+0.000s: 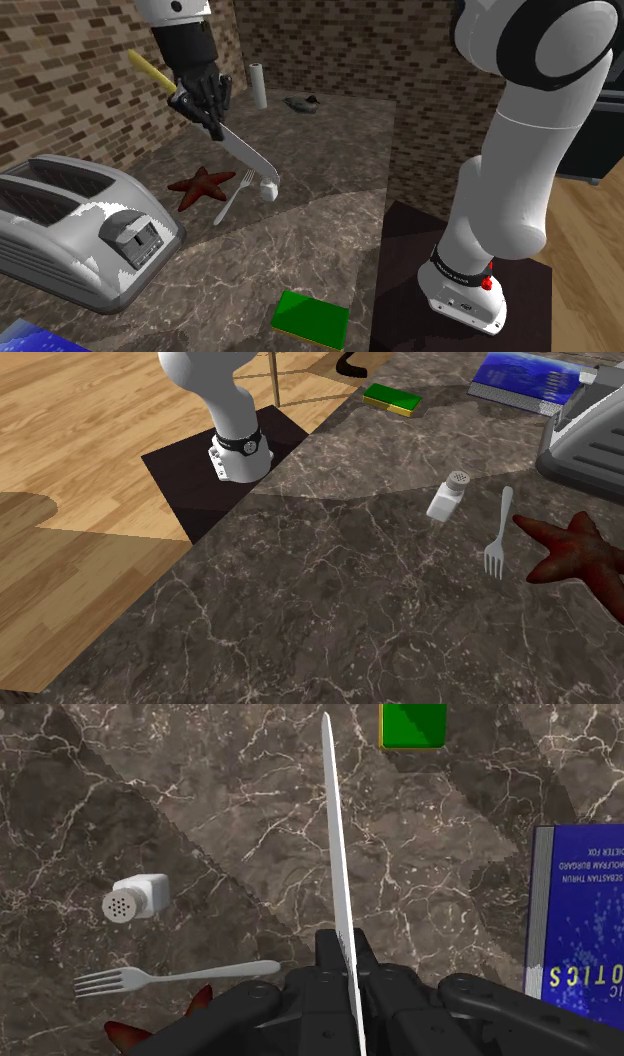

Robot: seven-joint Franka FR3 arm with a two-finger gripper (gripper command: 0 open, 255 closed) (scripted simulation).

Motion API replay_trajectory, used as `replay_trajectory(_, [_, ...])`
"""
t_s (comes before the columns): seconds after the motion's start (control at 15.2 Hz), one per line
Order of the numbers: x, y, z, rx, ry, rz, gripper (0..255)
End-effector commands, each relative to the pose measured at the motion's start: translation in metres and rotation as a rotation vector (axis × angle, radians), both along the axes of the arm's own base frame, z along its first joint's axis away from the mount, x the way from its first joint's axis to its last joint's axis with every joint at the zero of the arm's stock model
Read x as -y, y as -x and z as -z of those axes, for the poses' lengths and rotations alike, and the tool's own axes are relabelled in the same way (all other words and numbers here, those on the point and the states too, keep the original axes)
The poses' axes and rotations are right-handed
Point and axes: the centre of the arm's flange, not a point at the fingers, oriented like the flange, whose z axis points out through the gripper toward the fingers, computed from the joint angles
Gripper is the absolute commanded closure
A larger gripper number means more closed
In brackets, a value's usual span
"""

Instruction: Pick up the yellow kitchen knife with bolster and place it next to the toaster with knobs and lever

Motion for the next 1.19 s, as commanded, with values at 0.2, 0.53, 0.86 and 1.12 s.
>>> replay_trajectory(0.2, [-0.025, 0.002, 0.019, -0.001, 0.000, 0.002, 255])
replay_trajectory(0.53, [-0.025, 0.002, 0.045, -0.001, 0.000, 0.002, 255])
replay_trajectory(0.86, [-0.025, 0.002, 0.072, -0.001, 0.000, 0.002, 255])
replay_trajectory(1.12, [-0.025, 0.002, 0.093, -0.001, 0.000, 0.002, 255])
